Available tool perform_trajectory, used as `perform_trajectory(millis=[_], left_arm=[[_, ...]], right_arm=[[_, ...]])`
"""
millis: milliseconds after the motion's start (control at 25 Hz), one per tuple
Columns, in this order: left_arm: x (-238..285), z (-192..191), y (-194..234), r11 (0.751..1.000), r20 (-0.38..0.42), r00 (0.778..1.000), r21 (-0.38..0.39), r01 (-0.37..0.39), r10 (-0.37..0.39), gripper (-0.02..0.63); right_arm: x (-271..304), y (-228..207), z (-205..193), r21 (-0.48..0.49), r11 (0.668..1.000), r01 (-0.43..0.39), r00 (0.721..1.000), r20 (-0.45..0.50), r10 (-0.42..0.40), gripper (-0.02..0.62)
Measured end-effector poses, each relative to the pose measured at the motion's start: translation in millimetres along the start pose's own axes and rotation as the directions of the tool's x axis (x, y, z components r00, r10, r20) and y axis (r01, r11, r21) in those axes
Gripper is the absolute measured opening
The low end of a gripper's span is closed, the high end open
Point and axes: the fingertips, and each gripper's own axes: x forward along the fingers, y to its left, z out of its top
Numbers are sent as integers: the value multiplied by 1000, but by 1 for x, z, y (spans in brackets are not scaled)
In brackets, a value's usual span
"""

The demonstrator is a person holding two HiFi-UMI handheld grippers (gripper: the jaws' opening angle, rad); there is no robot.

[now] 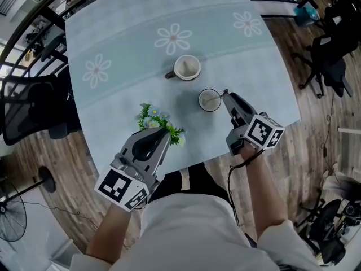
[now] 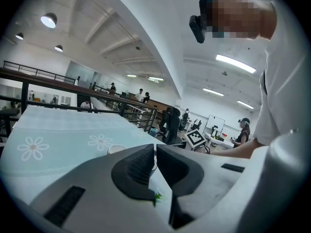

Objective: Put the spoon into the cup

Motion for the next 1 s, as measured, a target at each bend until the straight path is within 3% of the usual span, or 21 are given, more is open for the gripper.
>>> perform_trajectory(millis=[360,1000], left_arm=[[-6,19,-14,998,33,999,47,34,-36,35],[-26,48,-49,987,95,988,119,106,-118,35]], right_arm=[[-35,18,18,-72,997,20,998,62,-16,130],[-111,138,47,-179,968,-178,963,170,209,48]])
